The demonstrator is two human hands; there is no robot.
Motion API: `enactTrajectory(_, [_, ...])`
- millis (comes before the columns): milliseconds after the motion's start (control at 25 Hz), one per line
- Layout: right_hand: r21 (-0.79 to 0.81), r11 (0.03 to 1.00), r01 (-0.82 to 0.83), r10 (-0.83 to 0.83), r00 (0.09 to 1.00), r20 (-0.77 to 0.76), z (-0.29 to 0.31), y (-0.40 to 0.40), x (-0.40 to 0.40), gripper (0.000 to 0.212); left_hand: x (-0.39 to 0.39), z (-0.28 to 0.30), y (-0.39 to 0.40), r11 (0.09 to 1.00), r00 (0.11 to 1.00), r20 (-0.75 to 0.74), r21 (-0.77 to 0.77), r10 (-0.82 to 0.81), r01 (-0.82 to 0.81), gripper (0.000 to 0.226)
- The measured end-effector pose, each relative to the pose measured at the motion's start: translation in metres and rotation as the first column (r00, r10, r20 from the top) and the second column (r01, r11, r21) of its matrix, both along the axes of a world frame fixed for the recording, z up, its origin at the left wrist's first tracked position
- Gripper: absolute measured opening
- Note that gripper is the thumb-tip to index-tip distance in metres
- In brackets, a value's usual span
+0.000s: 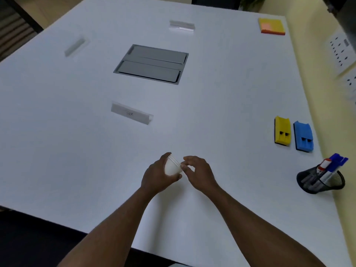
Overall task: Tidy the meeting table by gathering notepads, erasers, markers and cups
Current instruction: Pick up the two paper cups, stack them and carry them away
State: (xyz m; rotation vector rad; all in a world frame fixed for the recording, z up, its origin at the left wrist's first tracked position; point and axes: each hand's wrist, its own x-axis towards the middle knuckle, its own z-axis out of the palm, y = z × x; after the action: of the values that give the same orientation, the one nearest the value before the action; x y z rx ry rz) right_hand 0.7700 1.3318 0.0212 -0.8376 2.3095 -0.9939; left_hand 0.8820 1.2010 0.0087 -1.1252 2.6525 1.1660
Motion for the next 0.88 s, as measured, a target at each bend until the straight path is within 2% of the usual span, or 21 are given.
enactTrajectory(120, [0.044, 0.995, -0.088, 0.09, 0.996, -0.029, -0.005, -0.014, 0.0, 0.017, 0.005, -0.005, -0.017, 0.999, 0.999, 0.023, -0.023, -0.027, 0.028, 0.09])
enactTrajectory(360, [0.031, 0.994, -0.103, 0.105, 0.993, -0.057, -0.012, -0.049, 0.002, 0.015, 0.01, -0.013, -0.043, 0.998, 0.999, -0.003, -0.015, 0.053, -0.053, 0.087])
enactTrajectory(480, [0.01, 0.999, -0.035, 0.035, 0.998, -0.047, -0.014, -0.066, -0.004, 0.014, 0.014, -0.017, -0.06, 0.992, 1.0, 0.014, -0.122, 0.018, -0.016, 0.086])
enactTrajectory(560, [-0.031, 0.998, 0.06, -0.062, 0.996, -0.065, -0.011, -0.075, -0.016, 0.012, 0.019, -0.021, -0.072, 0.99, 0.999, 0.044, -0.137, 0.024, -0.018, 0.087])
enactTrajectory(720, [0.013, 0.981, 0.192, -0.173, 0.91, -0.378, 0.0, -0.104, -0.048, 0.016, 0.032, -0.031, -0.097, 0.989, 0.988, 0.053, -0.029, 0.146, -0.144, 0.09])
enactTrajectory(880, [0.223, 0.957, 0.186, -0.038, 0.841, -0.539, 0.004, -0.146, -0.077, 0.022, 0.039, -0.037, -0.115, 0.979, 0.976, 0.083, 0.007, 0.201, -0.202, 0.091])
